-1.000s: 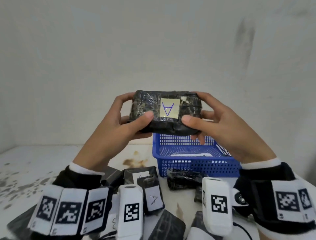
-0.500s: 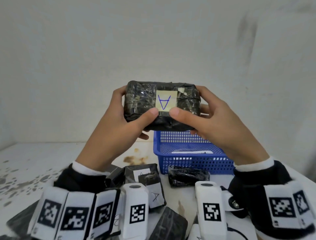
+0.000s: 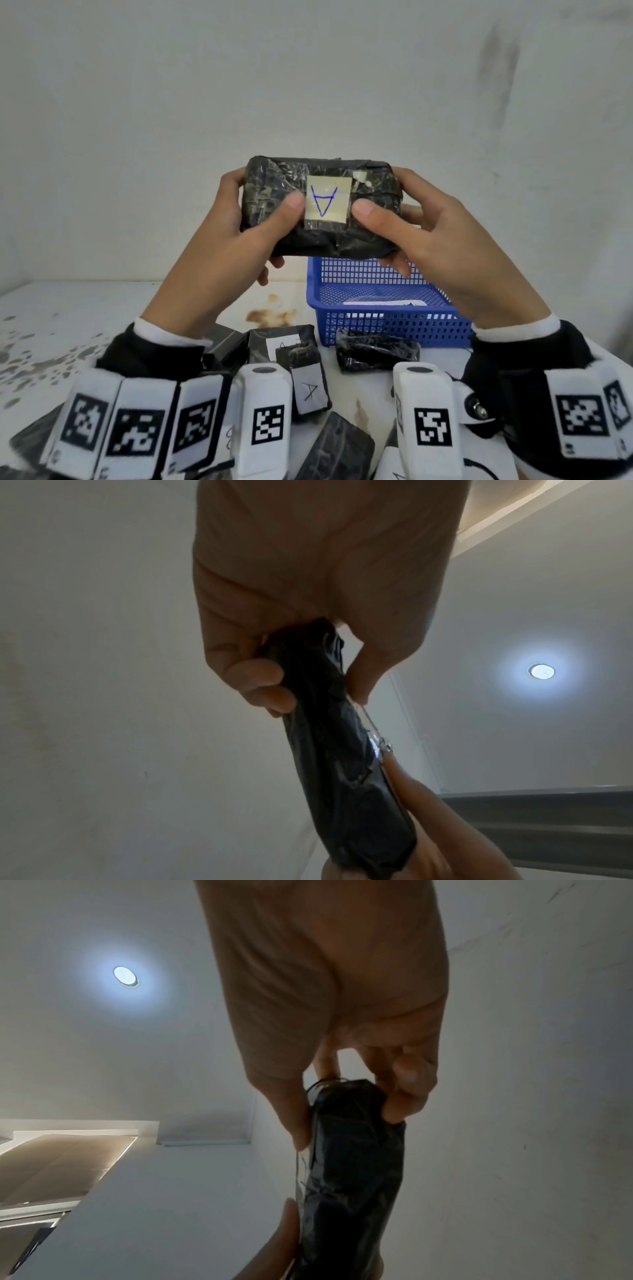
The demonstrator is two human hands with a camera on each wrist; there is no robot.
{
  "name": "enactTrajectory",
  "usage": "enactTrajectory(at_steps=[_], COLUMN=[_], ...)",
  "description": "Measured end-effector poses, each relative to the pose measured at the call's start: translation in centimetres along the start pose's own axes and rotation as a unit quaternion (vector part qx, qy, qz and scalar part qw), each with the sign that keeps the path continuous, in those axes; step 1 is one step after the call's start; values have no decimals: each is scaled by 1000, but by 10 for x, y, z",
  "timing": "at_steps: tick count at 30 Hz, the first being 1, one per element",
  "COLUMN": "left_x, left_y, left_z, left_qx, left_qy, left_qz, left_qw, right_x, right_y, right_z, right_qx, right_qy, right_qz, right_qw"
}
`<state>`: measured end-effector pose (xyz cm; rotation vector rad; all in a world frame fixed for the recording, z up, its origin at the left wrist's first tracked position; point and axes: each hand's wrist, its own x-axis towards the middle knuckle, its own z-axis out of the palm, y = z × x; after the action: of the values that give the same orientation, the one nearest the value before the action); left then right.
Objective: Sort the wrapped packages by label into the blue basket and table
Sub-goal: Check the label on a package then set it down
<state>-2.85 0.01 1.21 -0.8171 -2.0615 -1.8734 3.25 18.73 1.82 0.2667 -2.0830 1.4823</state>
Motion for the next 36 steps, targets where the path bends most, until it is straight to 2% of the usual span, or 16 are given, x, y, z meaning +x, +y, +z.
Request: enactTrajectory(at_steps=[7, 22, 36], left_x=[1, 1, 2], left_y=[-3, -1, 0], left_z=[-1, 1, -3], left_qx=[-30, -17, -9], left_qy=[-12, -14, -16], left_qz=[1, -13, -23], left_qw=[999, 1000, 1000], right_x=[1, 3, 1], right_y=[0, 5, -2], right_z=[0, 11, 9], right_qx=[9, -39, 6], right_qy=[9, 13, 25], right_qz=[-1, -29, -5], right_qw=[1000, 999, 1000])
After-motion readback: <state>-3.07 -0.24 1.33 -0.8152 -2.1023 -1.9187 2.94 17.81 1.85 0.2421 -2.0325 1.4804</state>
